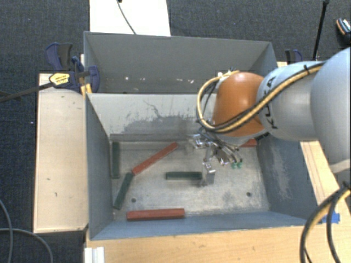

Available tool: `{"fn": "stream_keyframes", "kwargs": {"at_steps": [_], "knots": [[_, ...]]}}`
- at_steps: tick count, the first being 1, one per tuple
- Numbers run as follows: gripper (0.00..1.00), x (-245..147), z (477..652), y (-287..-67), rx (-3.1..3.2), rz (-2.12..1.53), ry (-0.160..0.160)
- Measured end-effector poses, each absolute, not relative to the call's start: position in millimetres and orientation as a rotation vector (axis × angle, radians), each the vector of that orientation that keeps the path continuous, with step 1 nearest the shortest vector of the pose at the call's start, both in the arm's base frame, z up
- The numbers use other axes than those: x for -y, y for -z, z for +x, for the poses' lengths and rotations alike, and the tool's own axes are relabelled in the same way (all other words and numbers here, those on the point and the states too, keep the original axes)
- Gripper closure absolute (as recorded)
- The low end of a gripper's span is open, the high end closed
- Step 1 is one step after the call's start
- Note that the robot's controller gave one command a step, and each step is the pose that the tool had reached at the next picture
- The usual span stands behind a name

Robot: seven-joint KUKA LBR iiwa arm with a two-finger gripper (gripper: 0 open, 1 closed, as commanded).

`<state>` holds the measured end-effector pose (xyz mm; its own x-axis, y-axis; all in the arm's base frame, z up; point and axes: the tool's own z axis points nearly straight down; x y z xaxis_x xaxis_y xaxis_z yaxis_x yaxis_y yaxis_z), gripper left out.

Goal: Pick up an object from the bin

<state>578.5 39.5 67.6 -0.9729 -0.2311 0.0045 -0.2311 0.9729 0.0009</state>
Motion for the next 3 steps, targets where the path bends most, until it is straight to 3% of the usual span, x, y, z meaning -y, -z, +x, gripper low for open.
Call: {"fn": "stream_keyframes", "kwargs": {"at_steps": [1,2,3], "knots": [[0.00,-17,578.2,-111,2.941,1.122,-0.003],[0.00,-80,568.9,-69,2.914,1.172,0.007],[1.00,-76,570.4,-71,2.921,1.161,0.002]]}}
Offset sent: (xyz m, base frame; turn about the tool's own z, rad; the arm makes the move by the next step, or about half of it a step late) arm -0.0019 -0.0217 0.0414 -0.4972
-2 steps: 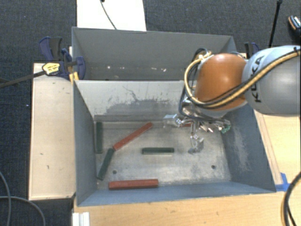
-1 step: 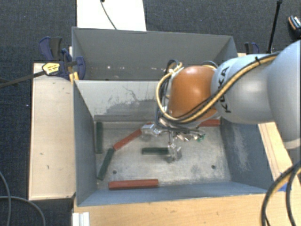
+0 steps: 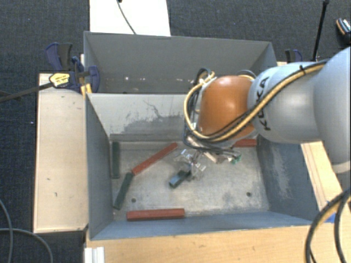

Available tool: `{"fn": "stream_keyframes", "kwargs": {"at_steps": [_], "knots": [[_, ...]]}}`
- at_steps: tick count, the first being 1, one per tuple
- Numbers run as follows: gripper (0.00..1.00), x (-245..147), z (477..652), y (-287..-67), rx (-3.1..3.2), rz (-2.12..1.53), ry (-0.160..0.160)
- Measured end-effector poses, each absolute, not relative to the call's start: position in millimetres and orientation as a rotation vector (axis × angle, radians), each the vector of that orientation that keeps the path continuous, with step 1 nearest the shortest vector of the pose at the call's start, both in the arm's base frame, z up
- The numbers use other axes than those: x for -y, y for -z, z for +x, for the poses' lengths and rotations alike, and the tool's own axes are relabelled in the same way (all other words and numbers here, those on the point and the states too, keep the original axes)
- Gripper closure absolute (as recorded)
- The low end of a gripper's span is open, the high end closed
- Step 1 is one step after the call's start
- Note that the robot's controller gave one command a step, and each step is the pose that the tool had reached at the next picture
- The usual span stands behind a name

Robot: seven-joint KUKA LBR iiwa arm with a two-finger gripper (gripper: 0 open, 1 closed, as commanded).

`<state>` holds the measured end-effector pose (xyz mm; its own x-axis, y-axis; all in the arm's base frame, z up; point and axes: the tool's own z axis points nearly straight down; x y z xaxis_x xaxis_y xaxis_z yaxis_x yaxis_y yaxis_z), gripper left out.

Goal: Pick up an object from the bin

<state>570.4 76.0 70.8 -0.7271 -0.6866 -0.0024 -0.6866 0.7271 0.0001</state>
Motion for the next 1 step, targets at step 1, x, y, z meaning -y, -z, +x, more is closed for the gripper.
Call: {"fn": "stream_keyframes", "kwargs": {"at_steps": [1], "knots": [[1.00,-74.0,563.2,-244.8,-2.926,-1.114,0.004]]}}
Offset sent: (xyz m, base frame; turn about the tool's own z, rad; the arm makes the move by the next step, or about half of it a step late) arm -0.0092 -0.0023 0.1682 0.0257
